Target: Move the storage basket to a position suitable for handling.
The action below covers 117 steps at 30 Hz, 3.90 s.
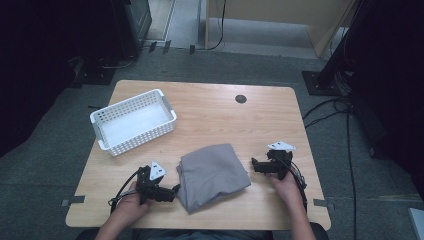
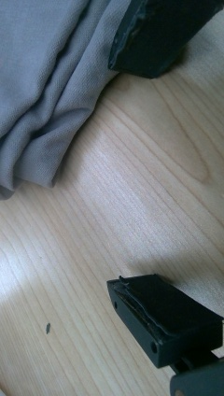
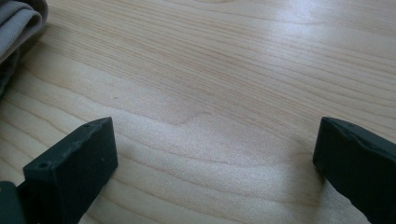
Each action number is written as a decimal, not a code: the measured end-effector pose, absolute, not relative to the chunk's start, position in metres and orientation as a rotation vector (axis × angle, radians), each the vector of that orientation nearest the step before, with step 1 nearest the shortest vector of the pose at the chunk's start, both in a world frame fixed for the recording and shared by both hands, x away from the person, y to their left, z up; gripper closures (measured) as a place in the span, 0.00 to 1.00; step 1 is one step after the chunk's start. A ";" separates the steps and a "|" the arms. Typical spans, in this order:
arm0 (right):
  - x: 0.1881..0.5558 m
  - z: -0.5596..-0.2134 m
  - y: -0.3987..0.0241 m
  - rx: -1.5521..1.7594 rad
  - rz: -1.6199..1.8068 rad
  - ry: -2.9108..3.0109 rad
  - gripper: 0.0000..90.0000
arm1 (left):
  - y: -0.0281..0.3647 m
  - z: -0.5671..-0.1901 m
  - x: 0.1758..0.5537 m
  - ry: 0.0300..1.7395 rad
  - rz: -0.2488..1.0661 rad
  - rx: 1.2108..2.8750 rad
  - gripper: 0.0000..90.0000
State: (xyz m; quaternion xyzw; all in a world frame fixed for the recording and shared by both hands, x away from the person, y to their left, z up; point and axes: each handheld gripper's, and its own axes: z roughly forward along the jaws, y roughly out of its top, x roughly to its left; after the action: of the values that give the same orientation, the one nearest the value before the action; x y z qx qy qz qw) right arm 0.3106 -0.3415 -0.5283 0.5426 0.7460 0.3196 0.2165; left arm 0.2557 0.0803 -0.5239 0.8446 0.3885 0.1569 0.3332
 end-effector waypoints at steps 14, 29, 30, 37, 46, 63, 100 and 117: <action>0.310 -0.528 -0.341 1.506 0.884 2.066 0.00 | 0.080 -0.524 0.256 1.014 0.410 2.205 0.00; 0.309 -0.528 -0.341 1.505 0.883 2.067 0.00 | 0.080 -0.524 0.256 1.015 0.410 2.205 0.00; 0.309 -0.528 -0.341 1.502 0.883 2.070 0.00 | 0.080 -0.524 0.256 1.015 0.410 2.205 0.00; 0.308 -0.523 -0.344 1.506 0.886 2.064 0.19 | 0.081 -0.524 0.256 1.018 0.415 2.207 0.00; 0.309 -0.510 -0.346 1.527 0.928 2.069 0.34 | 0.091 -0.523 0.263 1.223 0.501 2.122 0.00; 0.347 -0.472 -0.310 1.450 1.032 2.185 0.40 | 0.096 -0.523 0.265 1.271 0.515 2.101 0.00; 0.456 -0.427 -0.168 1.199 1.104 2.372 0.53 | 0.087 -0.523 0.269 1.240 0.503 2.118 0.00; 0.492 -0.423 -0.084 1.130 1.168 2.454 0.57 | 0.086 -0.524 0.270 1.094 0.444 2.173 0.00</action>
State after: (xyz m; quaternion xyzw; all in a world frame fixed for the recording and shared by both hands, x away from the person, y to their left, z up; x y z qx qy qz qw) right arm 0.4915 -0.0844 -0.4235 0.3820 0.8297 0.3949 0.0993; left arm 0.2705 0.0863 -0.5238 0.8301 0.4180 0.1697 0.3278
